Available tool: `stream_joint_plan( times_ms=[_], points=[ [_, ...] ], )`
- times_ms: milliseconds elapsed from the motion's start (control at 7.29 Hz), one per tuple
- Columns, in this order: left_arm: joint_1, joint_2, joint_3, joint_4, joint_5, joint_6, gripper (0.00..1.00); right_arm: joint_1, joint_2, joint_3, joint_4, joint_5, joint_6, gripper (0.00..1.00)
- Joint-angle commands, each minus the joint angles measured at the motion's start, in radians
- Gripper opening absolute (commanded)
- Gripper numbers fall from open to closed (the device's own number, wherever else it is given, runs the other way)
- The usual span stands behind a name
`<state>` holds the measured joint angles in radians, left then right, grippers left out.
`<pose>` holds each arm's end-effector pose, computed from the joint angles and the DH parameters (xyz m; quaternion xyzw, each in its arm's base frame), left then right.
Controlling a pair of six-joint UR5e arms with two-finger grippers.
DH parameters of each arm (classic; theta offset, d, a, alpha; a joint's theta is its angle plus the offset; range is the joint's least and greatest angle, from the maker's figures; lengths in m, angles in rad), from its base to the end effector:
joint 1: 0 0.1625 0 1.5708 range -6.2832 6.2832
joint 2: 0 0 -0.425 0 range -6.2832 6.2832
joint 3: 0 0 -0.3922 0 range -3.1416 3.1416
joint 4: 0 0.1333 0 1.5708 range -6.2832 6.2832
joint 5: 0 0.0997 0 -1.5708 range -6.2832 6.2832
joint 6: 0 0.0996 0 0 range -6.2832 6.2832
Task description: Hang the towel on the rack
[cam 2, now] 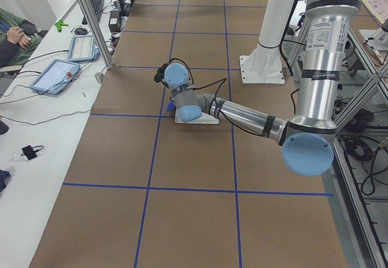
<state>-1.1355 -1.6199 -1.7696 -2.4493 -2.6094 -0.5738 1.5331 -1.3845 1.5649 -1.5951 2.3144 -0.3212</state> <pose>0.1634 -0.4639 0.4225 0.2029 0.5914 0.2135 0.7507 0.0442 -0.5765 0.5667 0.1231 -0.3483 -0.1937 0.9089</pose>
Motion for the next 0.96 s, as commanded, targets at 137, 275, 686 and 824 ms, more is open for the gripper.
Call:
stream_joint_plan(
  times_ms=[137, 275, 686, 824],
  points=[
    [0.013, 0.052, 0.009, -0.036, 0.008, 0.000, 0.97, 0.039, -0.051, -0.008, -0.006, -0.026, -0.038, 1.00],
    [0.013, 0.054, 0.015, -0.034, 0.012, -0.001, 0.98, 0.053, -0.092, -0.009, -0.003, -0.033, -0.038, 1.00],
    [-0.025, 0.048, 0.054, -0.030, 0.020, 0.003, 0.98, 0.107, -0.185, -0.008, 0.004, -0.033, -0.039, 1.00],
    [-0.042, 0.048, 0.079, -0.027, 0.049, 0.003, 0.98, 0.107, -0.212, -0.009, 0.004, -0.035, -0.038, 1.00]
  ],
)
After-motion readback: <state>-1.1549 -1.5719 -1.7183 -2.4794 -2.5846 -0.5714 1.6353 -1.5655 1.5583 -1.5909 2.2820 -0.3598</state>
